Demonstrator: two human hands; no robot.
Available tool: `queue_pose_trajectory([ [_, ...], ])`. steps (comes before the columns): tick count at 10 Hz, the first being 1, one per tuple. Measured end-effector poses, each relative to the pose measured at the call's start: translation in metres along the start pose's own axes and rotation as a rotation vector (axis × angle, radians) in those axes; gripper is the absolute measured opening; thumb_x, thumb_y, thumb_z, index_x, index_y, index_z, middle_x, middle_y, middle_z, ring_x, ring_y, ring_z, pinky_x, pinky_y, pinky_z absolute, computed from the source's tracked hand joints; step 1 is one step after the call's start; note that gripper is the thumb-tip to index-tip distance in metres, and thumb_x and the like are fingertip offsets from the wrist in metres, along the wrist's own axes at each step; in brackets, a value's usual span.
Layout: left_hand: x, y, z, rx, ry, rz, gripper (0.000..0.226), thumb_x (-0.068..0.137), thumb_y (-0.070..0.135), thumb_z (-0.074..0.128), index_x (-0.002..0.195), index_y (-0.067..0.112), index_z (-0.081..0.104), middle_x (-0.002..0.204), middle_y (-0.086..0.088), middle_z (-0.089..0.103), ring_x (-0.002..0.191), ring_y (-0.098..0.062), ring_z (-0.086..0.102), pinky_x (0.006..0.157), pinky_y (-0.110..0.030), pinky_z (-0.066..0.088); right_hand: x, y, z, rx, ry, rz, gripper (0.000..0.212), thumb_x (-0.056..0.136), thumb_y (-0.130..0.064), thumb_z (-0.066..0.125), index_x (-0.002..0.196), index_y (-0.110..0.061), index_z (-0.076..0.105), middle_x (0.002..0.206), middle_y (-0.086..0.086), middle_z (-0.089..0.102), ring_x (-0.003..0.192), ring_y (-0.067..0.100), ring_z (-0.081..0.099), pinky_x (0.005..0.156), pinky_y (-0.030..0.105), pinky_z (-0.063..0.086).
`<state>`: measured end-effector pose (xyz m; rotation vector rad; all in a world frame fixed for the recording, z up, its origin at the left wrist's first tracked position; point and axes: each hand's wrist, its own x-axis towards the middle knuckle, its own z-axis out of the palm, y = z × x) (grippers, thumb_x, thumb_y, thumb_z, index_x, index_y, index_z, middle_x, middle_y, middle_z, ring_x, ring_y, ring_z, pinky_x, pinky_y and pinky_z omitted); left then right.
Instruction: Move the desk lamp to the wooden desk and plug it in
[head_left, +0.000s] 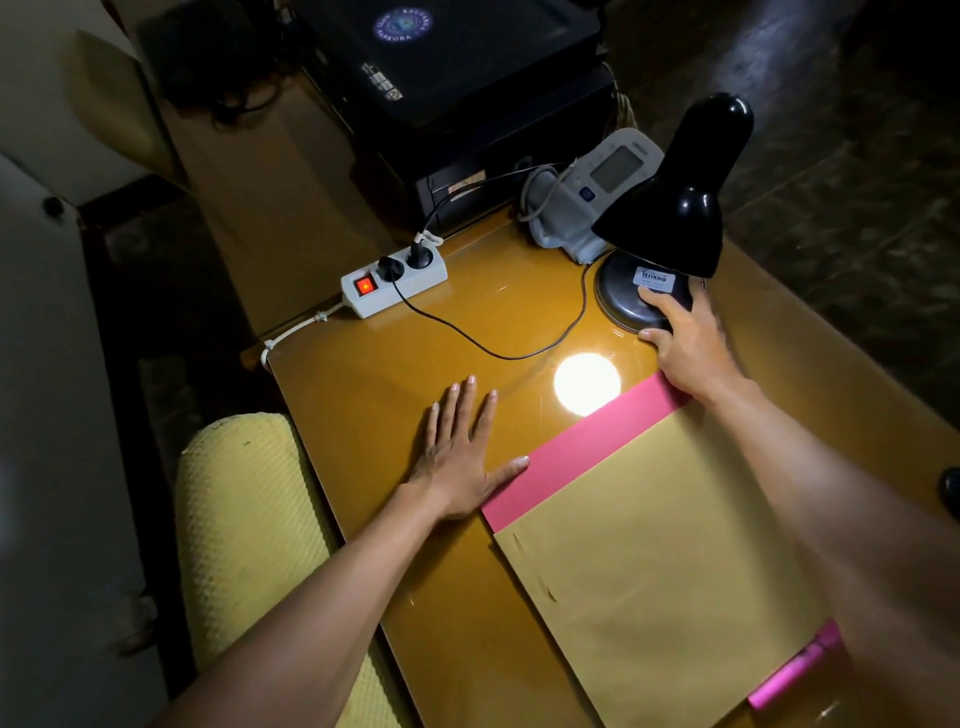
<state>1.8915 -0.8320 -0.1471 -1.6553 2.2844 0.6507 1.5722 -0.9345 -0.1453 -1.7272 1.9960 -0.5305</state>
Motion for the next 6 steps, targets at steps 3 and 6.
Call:
queue_pose_trajectory([
  [3,0.003,-0.005,0.013,-0.027,0.065,0.013,0.101,0.081,0.087,0.008,0.154,0.025,-0.023,0.158,-0.006,-0.038,0.144,-0.023,-0.038,0.116,-0.045,-0.023,0.011,0.005,0.0,-0.188,-0.067,-0.045,0.067,0.092,-0.019,0.073,0.154,-0.024,0.047,0.167,0.025,0.015,0.147,0.051,0.028,0.117,0.061,0.036],
  [6,-0.008,-0.01,-0.014,-0.104,-0.033,0.012,0.093,0.091,0.077,0.017,0.157,0.019,-0.015,0.164,-0.005,-0.024,0.151,-0.023,-0.021,0.119,-0.046,-0.012,-0.079,-0.057,-0.015,-0.132,-0.215,0.091,0.094,0.099,-0.023,0.065,0.165,-0.032,-0.001,0.172,0.017,0.0,0.157,0.043,0.011,0.123,0.062,0.026],
])
